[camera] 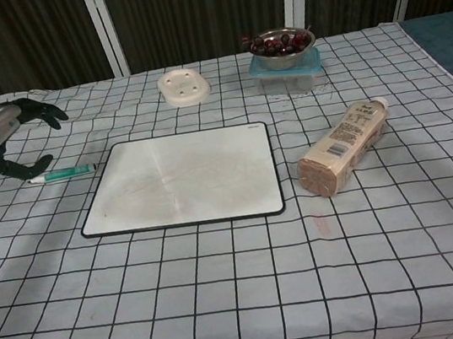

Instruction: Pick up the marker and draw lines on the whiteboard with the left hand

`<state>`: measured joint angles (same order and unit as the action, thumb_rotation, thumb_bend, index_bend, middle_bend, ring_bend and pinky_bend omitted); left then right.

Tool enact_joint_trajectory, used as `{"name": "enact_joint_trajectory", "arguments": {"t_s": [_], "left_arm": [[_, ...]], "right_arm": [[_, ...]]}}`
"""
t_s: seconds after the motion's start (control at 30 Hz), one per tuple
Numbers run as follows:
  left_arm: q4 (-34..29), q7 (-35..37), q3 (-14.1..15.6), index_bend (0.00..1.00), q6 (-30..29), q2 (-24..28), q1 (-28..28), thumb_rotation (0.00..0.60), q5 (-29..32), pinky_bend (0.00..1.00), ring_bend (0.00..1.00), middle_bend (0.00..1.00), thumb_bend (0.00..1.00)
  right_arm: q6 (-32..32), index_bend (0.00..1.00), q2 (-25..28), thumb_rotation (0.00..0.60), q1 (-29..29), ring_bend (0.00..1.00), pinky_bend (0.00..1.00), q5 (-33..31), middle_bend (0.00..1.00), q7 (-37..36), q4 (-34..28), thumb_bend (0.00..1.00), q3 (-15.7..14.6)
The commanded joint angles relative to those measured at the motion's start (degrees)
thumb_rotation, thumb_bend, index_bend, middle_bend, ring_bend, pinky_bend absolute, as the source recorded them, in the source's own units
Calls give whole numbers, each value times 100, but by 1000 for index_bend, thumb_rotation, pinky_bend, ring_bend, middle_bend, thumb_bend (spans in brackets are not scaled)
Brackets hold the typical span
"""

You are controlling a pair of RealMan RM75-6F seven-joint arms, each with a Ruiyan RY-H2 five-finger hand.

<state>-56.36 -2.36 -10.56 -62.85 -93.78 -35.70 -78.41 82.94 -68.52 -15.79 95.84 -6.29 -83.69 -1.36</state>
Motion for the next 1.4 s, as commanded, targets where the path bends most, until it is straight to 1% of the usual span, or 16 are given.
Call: {"name": "enact_joint_trajectory", "arguments": {"t_s": [0.03,0.2,0.33,0.5,0.67,0.87,1.07,1.4], "left_arm": [[1012,-1292,-492,319,36,-896,-270,600,771,86,115,316,434],[1784,-2474,-601,365,216,-1459,-565,600,1119,78,146,357,406],[2020,-2913,-635,373,348,-1721,-666,600,1290,78,190,381,386],[2161,-3352,-690,361,504,-1946,-730,600,1510,85,204,384,350],[2424,-3389,-682,380,527,-2122,-821,600,1505,85,230,417,344],[2956,-3449,-651,438,580,-2365,-940,600,1463,89,287,500,357],[3371,-3446,-616,444,689,-2524,-990,600,1419,87,287,487,359],[3785,-3248,-571,460,1005,-2656,-1055,600,1329,79,283,478,360]], "right_arm": [[382,0,-66,600,515,0,117,-314,0,448,394,323,-153],[349,0,67,600,639,0,117,-233,0,307,356,323,-287],[279,0,134,600,633,0,117,-186,0,333,294,323,-289],[202,0,169,600,652,0,117,-224,0,398,256,323,-253],[64,0,227,600,648,0,117,-273,0,405,186,323,-242],[-61,0,264,600,628,0,117,-289,0,346,153,323,-218],[-90,0,314,600,641,0,117,-236,0,300,127,323,-232],[-239,0,402,600,634,0,120,-245,0,240,41,323,-241]]}}
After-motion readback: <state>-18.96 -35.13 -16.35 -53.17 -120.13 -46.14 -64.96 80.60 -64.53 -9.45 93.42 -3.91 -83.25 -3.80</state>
